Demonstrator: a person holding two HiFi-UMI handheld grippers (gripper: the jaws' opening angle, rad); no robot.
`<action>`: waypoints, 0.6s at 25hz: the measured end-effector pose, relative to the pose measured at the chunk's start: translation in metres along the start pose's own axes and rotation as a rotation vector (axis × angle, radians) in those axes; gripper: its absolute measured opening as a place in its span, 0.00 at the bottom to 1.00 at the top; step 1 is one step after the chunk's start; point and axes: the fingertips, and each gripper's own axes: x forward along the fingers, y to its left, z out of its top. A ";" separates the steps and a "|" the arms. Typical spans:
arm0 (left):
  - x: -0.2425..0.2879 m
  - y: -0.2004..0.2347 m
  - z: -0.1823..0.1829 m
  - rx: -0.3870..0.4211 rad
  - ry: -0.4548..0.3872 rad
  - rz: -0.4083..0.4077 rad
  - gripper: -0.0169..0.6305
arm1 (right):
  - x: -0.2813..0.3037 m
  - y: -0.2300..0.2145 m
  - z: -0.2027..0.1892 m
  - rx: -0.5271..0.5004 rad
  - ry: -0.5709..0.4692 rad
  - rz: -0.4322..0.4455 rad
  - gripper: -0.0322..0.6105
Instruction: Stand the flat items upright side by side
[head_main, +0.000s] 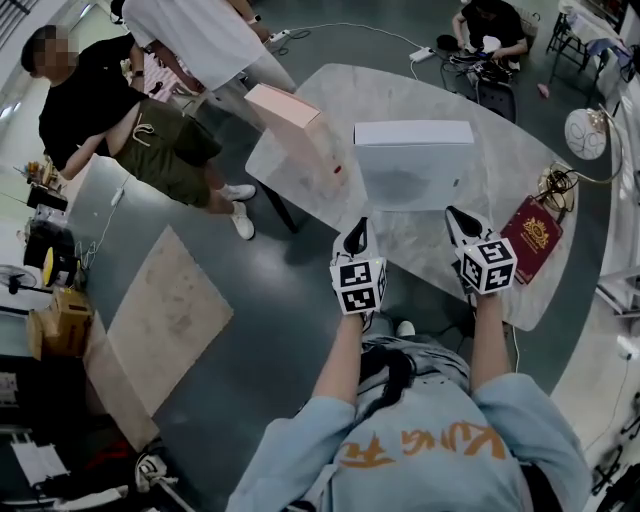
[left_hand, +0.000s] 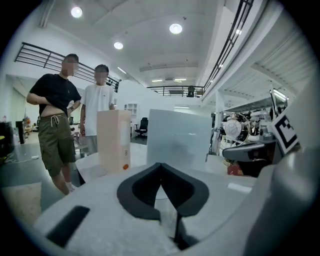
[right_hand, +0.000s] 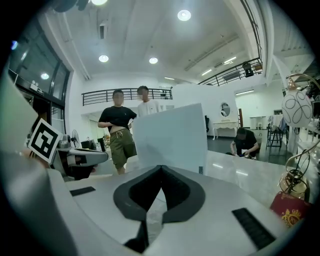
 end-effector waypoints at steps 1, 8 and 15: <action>-0.002 0.002 0.001 0.004 -0.001 0.009 0.05 | 0.002 0.001 0.001 -0.001 -0.003 0.002 0.05; -0.011 0.030 0.008 0.003 -0.023 0.077 0.05 | 0.018 0.015 0.016 -0.038 -0.047 0.012 0.05; -0.012 0.058 0.014 -0.012 -0.047 0.098 0.05 | 0.037 0.029 0.026 -0.071 -0.066 0.001 0.05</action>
